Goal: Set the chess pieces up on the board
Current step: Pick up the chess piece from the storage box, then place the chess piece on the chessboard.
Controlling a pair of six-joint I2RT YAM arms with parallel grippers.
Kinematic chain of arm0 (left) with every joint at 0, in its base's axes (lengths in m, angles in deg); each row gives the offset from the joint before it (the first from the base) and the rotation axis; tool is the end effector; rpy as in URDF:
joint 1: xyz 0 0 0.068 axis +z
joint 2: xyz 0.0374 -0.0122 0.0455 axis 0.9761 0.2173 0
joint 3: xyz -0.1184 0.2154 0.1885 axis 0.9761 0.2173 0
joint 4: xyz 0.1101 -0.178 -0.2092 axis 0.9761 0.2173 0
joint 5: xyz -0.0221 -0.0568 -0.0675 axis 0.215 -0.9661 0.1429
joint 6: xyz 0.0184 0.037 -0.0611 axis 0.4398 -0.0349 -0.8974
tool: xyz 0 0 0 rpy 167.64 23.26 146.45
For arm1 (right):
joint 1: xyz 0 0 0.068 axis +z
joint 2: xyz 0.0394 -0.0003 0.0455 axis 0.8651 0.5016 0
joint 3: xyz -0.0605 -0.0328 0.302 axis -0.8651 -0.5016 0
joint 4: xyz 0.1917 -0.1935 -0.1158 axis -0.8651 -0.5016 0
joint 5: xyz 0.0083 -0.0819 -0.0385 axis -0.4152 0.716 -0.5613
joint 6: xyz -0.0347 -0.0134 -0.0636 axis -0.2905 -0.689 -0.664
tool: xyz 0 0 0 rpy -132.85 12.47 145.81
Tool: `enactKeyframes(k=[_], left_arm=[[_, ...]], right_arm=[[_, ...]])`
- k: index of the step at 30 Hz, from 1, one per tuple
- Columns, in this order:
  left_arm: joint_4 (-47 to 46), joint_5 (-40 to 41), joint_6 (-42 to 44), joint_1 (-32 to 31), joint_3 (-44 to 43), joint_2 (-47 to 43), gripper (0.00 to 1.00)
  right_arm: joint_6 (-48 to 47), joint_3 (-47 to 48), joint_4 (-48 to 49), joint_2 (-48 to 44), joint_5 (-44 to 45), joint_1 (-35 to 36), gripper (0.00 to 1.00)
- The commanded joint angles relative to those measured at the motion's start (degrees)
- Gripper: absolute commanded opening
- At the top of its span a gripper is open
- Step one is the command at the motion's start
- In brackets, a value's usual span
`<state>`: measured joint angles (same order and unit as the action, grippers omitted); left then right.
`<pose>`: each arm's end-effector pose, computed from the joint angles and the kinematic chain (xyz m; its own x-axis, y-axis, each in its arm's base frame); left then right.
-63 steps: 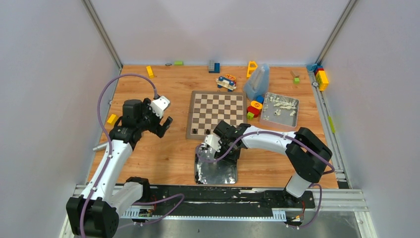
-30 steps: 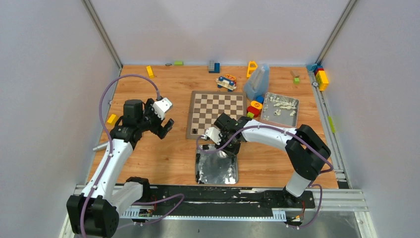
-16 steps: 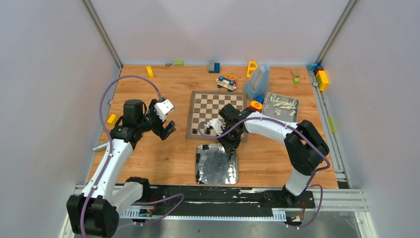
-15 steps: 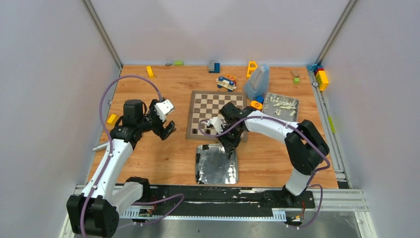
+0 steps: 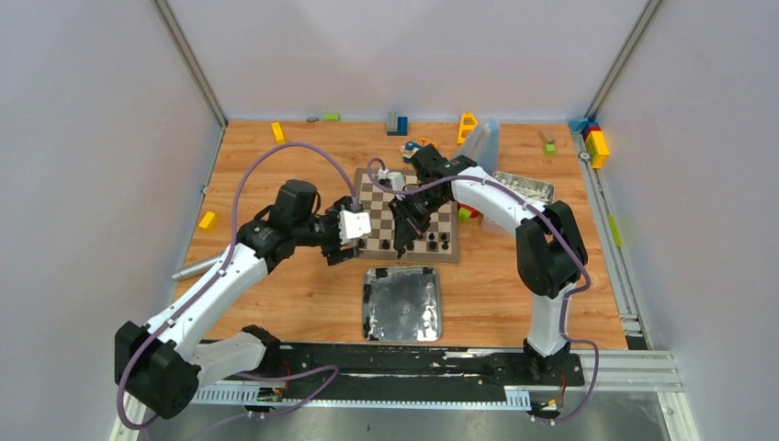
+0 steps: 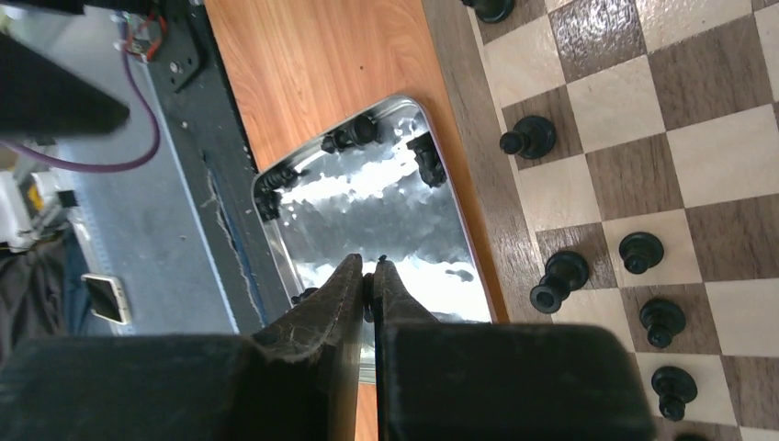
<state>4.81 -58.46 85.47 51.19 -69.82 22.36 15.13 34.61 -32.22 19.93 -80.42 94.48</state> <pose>0.2168 -0.1449 0.3026 0.0641 0.5763 -0.8147 0.9398 0.2398 0.2436 0.3374 0.2844 0.2394 -0.5907 -0.6598 -0.4644 -0.7755 0.3052 0.5526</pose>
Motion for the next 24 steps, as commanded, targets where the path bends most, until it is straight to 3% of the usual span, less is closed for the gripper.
enactKeyframes(k=[1,10,24], left_arm=[[2.5,0.7,9.4,-5.7,-5.3,3.2,0.80],[1.6,10.9,19.7,-20.2,-9.0,10.4,0.70],[2.0,21.2,24.5,-29.2,-10.6,16.6,0.51]], right_arm=[[2.1,5.1,-3.3,2.9,-8.7,-1.1,0.00],[3.4,6.9,-5.2,5.7,-13.3,-2.3,0.00],[3.5,6.2,-5.7,6.4,-14.9,-2.9,0.00]])
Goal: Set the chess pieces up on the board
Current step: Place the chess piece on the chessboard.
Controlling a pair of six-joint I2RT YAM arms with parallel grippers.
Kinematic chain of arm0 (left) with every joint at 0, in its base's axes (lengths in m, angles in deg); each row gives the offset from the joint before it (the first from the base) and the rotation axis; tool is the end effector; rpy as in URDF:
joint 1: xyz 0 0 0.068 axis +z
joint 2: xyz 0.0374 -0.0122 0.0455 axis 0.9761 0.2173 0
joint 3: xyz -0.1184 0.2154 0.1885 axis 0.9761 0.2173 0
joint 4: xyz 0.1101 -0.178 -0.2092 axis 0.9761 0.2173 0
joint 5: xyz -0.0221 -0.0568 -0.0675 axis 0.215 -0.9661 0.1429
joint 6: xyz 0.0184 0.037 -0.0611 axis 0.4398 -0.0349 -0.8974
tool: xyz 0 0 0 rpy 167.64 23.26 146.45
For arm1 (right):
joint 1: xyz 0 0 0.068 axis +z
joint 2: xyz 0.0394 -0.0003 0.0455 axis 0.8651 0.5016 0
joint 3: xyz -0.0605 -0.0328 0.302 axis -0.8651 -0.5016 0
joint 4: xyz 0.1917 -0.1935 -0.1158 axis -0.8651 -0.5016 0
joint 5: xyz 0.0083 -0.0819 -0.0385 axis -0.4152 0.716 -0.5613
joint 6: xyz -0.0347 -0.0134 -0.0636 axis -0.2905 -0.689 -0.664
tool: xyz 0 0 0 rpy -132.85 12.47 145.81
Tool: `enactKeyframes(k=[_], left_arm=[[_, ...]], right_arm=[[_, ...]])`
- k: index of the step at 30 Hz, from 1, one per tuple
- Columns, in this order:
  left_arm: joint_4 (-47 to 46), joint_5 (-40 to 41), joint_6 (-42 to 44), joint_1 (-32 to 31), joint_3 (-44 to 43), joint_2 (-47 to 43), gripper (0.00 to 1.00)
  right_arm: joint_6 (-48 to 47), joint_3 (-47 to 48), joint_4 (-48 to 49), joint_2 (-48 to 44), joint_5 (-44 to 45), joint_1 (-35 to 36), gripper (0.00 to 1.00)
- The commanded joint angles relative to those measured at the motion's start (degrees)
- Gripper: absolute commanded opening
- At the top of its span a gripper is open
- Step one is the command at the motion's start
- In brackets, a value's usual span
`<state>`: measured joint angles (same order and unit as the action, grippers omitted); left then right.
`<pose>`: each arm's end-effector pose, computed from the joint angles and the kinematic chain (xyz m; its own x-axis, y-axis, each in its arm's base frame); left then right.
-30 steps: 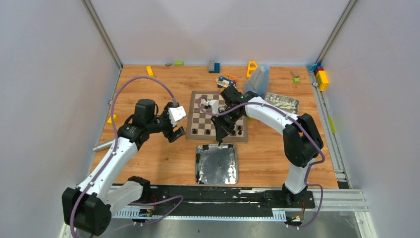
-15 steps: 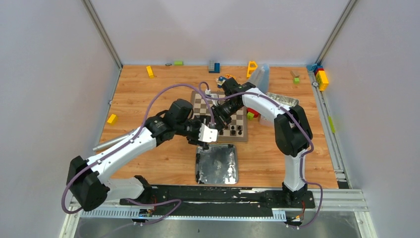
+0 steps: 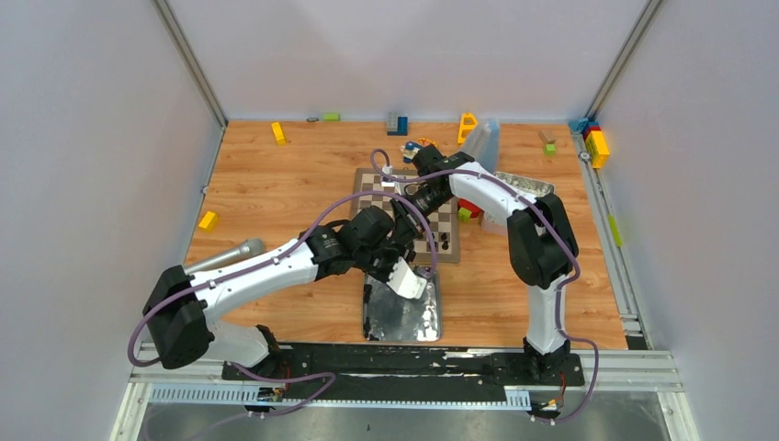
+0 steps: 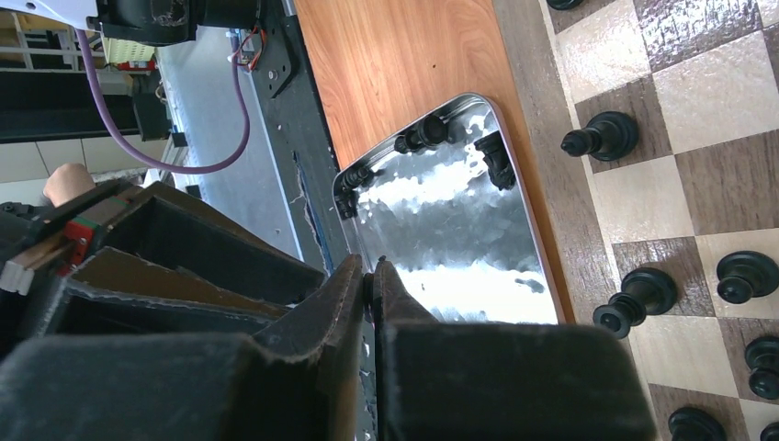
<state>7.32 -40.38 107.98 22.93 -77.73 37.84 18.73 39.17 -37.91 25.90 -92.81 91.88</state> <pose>0.1737 -0.2720 0.2723 0.5946 0.6501 -0.4731 0.7901 -0.3635 0.4935 0.3555 0.2823 0.2271 -0.7212 -0.5996 -0.3468 -0.5906 0.2705 0.7603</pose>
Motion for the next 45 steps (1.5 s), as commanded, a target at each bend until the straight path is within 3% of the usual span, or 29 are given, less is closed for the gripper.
enactKeyframes(k=[1,13,24,29,31,33,39,45], left_arm=[[-0.5,3.6,2.0,-1.3,-3.0,1.4,0.48],[-1.4,8.1,3.1,-2.7,-2.4,2.9,0.35],[-3.3,10.4,2.4,-3.3,-2.3,4.3,0.16],[-3.8,12.1,0.8,-3.3,-2.4,4.0,0.01],[-4.1,12.0,-0.1,-3.3,-2.5,3.3,0.00],[-4.4,11.8,-0.8,-3.3,-2.6,2.7,0.00],[-4.4,9.9,-3.3,-2.8,-4.6,2.7,0.00],[-0.5,4.5,-7.9,1.0,-12.6,8.6,0.00]], right_arm=[[-0.1,1.5,0.0,0.4,-2.5,-0.3,0.00],[-0.2,1.1,0.0,0.0,-2.4,-0.3,0.00],[-0.1,1.1,-0.1,-0.2,-2.5,-0.2,0.01],[-0.2,0.7,0.2,-1.3,-0.8,-0.9,0.22],[-0.1,1.0,0.2,-1.6,-0.3,-1.9,0.38],[-0.1,1.0,0.2,-2.3,-0.3,-3.1,0.46],[0.0,0.1,0.8,-5.7,-0.8,-8.5,0.55],[0.2,-2.7,2.1,-12.0,-2.8,-17.3,0.58]])
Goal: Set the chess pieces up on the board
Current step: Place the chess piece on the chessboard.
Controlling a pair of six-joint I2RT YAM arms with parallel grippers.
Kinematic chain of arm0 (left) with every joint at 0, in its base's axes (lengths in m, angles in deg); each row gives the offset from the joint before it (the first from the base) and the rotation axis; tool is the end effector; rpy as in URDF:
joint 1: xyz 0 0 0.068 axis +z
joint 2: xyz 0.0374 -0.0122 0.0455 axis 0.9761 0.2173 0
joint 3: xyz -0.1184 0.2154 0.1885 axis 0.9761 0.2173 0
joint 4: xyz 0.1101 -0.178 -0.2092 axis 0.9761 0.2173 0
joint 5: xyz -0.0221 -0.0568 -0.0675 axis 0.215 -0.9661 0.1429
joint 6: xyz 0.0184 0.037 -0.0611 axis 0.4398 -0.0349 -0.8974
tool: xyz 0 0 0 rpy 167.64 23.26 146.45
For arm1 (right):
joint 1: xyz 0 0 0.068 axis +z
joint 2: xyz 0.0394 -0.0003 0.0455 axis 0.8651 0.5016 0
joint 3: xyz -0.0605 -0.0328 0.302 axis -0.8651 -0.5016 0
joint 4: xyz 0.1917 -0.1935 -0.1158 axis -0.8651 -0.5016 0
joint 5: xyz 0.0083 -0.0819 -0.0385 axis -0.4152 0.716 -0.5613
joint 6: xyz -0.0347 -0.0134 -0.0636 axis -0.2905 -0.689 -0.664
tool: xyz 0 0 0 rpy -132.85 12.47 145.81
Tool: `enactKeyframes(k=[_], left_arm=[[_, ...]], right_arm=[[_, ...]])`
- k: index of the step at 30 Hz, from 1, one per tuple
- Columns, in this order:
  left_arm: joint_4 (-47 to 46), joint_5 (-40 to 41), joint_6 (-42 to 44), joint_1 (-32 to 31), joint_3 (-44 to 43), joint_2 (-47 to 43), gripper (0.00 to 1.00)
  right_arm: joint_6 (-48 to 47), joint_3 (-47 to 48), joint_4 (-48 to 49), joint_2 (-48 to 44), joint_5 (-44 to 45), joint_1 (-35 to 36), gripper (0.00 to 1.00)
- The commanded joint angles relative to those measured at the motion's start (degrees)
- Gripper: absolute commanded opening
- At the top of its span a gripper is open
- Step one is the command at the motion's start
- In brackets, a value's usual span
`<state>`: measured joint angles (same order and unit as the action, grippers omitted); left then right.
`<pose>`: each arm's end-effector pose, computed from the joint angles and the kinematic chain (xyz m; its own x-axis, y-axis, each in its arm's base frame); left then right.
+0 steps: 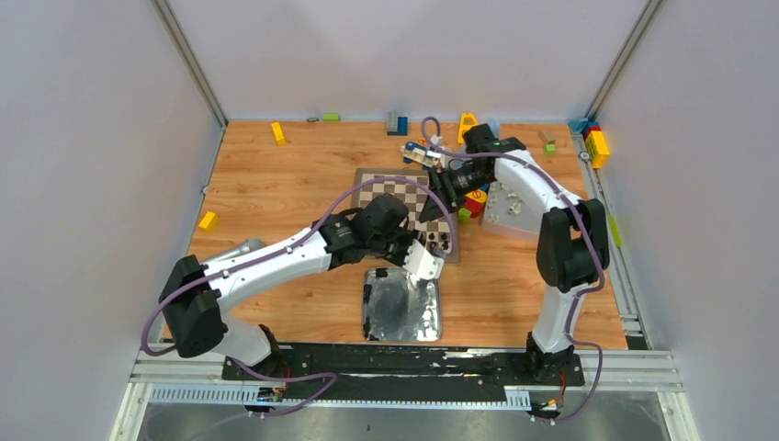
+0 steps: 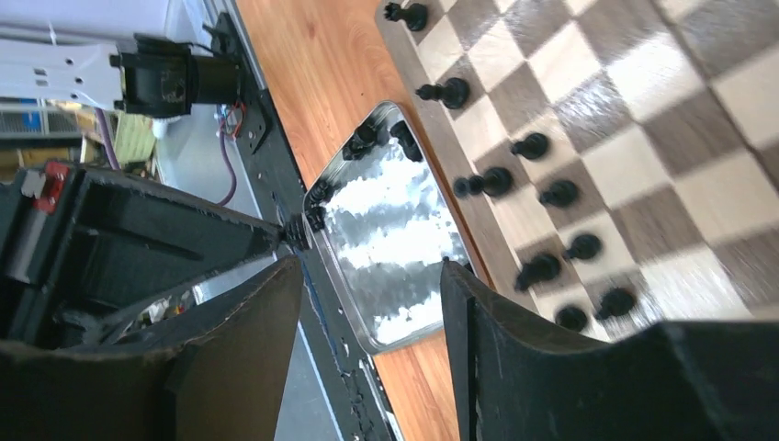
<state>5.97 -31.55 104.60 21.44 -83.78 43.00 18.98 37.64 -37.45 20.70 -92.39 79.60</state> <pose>0.1923 -0.2980 0.2841 0.5465 0.7278 -0.4143 0.7880 -0.2793 0.5487 0.3936 0.1950 0.2572 -0.8087 -0.4230 -0.4088 -0.5678 0.3795 0.7305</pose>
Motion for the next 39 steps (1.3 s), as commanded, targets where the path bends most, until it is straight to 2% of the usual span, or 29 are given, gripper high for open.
enactKeyframes(k=[1,10,16,24,39], left_arm=[[2.0,-5.2,-5.8,2.8,-9.1,5.7,0.00],[16.0,-6.6,-15.4,3.8,-30.7,23.0,0.01],[22.8,-8.1,-20.0,4.2,-39.0,31.3,0.02],[25.6,-9.1,-22.5,5.6,-42.1,37.3,0.02],[23.5,-12.3,-25.0,8.3,-41.4,39.2,0.01]], right_arm=[[-0.1,-2.1,1.8,-7.9,-3.7,-6.7,0.58],[-3.0,-11.7,3.9,-18.4,-6.1,-17.8,0.58],[-5.0,-18.2,5.5,-24.1,-7.6,-25.4,0.57],[-7.4,-24.5,6.4,-28.3,-8.4,-29.3,0.57],[-7.6,-26.6,7.2,-28.0,-9.5,-29.5,0.55]])
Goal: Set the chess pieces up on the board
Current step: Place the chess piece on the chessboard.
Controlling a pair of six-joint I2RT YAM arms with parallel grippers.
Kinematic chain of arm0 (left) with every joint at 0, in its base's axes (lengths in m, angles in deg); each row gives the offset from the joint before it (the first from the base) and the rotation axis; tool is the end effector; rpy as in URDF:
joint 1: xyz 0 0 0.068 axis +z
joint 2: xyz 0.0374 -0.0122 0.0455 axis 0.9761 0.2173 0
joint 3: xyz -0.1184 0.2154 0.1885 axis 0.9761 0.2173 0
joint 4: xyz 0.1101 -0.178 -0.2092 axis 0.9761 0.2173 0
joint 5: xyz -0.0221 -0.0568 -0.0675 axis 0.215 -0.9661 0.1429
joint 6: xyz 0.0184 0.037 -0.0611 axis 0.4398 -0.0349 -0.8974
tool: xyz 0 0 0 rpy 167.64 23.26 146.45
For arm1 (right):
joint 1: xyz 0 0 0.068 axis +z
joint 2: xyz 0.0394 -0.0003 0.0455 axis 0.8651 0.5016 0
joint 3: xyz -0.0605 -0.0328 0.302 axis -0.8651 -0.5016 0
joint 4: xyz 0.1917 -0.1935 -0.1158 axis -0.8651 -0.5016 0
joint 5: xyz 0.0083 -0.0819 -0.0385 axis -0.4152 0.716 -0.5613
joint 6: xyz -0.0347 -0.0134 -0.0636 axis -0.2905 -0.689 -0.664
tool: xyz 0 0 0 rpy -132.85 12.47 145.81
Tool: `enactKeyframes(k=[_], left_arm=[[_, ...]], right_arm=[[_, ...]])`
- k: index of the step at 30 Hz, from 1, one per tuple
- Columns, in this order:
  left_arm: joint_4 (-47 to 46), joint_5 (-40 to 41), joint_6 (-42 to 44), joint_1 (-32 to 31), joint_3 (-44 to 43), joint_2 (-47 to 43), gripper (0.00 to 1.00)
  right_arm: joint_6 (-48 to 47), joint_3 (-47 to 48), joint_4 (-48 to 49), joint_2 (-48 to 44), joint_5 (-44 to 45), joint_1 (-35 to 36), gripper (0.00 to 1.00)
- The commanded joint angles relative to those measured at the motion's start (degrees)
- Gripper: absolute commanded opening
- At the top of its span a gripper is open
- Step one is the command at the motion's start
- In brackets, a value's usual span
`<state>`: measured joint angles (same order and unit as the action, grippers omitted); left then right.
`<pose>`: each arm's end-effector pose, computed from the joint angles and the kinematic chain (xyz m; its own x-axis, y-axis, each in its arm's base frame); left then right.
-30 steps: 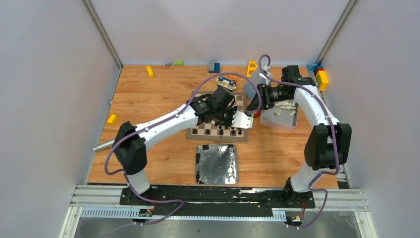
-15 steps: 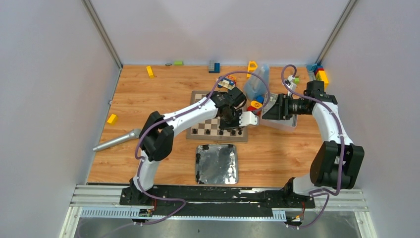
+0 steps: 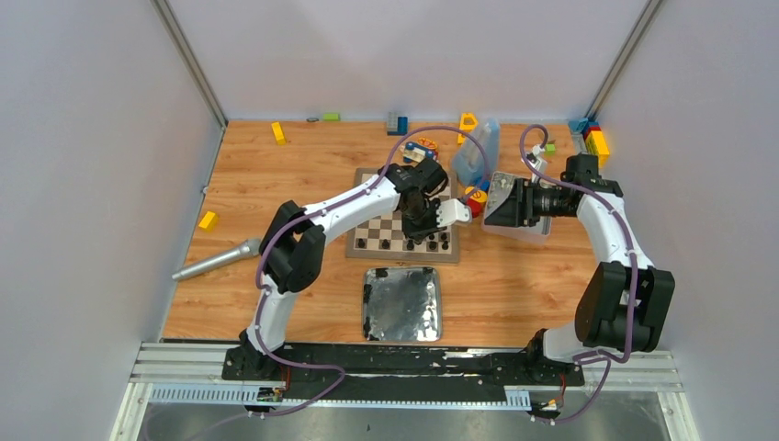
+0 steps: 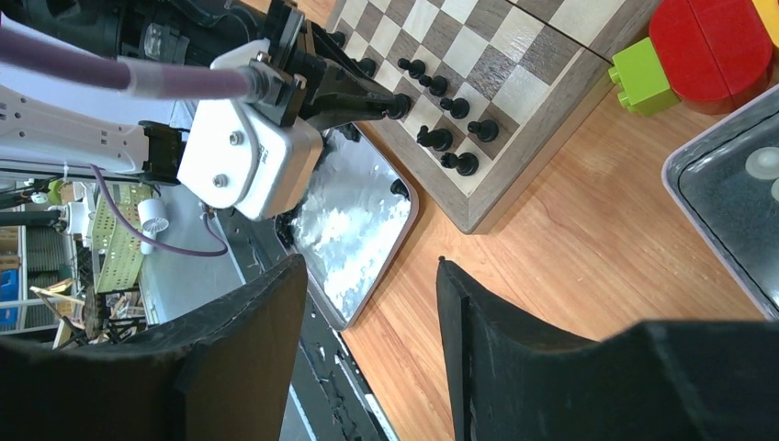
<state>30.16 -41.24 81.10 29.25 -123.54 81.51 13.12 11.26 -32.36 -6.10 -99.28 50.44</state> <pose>0.3232 -0.3874 0.2266 -0.0400 0.9006 -0.4328 0.9991 0.0406 -0.0077 0.3104 0.0037 0.2851 -0.8145 -0.0142 -0.5801 -0.4999 0.5245 0.6891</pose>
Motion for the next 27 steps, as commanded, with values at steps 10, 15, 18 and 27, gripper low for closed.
enactKeyframes(k=[10,15,18,27], left_arm=[[-1.7,-5.1,-2.8,0.6,-1.7,1.9,0.01],[-1.9,-5.3,-3.1,0.7,-2.3,2.9,0.01],[-2.3,-5.2,-3.1,0.7,-2.1,3.0,0.02],[-3.3,-5.1,-3.0,0.7,-1.8,3.0,0.04]], right_arm=[[-1.9,-0.7,2.1,-0.8,-3.1,-0.3,0.54],[-2.2,-1.0,2.1,-0.8,-3.1,-0.3,0.54],[-2.2,-1.1,2.1,-0.8,-3.1,-0.3,0.54],[-2.4,-1.3,2.0,-0.4,-3.4,-0.3,0.54]])
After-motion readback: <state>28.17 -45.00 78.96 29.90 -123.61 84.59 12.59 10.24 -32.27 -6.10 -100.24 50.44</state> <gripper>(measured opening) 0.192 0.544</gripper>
